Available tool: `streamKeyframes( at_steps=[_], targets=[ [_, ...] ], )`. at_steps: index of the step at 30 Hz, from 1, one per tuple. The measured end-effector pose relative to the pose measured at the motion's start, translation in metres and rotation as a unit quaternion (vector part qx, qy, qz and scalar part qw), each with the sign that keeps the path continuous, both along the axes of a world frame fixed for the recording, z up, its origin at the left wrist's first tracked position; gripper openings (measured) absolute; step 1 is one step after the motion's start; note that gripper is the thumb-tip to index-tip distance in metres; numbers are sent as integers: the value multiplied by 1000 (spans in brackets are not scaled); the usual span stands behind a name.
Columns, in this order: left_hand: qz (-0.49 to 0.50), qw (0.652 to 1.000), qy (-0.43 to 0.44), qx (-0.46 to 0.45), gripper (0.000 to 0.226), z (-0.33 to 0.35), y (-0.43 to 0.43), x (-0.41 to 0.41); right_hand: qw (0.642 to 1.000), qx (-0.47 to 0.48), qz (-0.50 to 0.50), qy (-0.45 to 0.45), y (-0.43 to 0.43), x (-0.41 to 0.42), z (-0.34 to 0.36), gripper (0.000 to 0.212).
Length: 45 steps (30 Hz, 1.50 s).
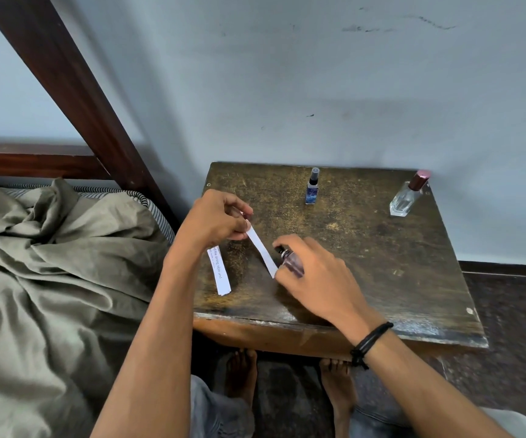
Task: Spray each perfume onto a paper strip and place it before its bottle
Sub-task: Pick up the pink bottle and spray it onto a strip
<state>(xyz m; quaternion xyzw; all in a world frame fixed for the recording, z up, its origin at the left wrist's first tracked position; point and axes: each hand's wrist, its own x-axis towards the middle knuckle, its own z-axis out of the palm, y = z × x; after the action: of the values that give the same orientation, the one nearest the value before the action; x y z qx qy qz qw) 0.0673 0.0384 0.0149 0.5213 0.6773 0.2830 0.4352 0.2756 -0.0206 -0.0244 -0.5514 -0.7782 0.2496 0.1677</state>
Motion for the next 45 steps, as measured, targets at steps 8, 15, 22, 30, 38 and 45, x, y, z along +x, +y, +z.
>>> streamKeyframes(
  at_steps=[8,15,22,30,38,45],
  targets=[
    [-30,999,32,26,18,4,-4,0,943,-135,-106,286,19,18,15,38],
    [-54,992,65,95,17,17,-7,1,911,-167,-141,350,20,21,20,35],
    [-93,973,140,160,14,20,-9,4,919,-168,-141,327,18,20,22,34],
    [-114,952,201,200,12,15,-8,8,927,-166,-131,310,17,18,23,34],
    [-119,940,219,233,12,12,-7,10,929,-166,-130,305,17,19,23,36],
    [-144,933,239,227,12,3,-4,15,924,-170,-130,316,19,19,21,33]
  ],
)
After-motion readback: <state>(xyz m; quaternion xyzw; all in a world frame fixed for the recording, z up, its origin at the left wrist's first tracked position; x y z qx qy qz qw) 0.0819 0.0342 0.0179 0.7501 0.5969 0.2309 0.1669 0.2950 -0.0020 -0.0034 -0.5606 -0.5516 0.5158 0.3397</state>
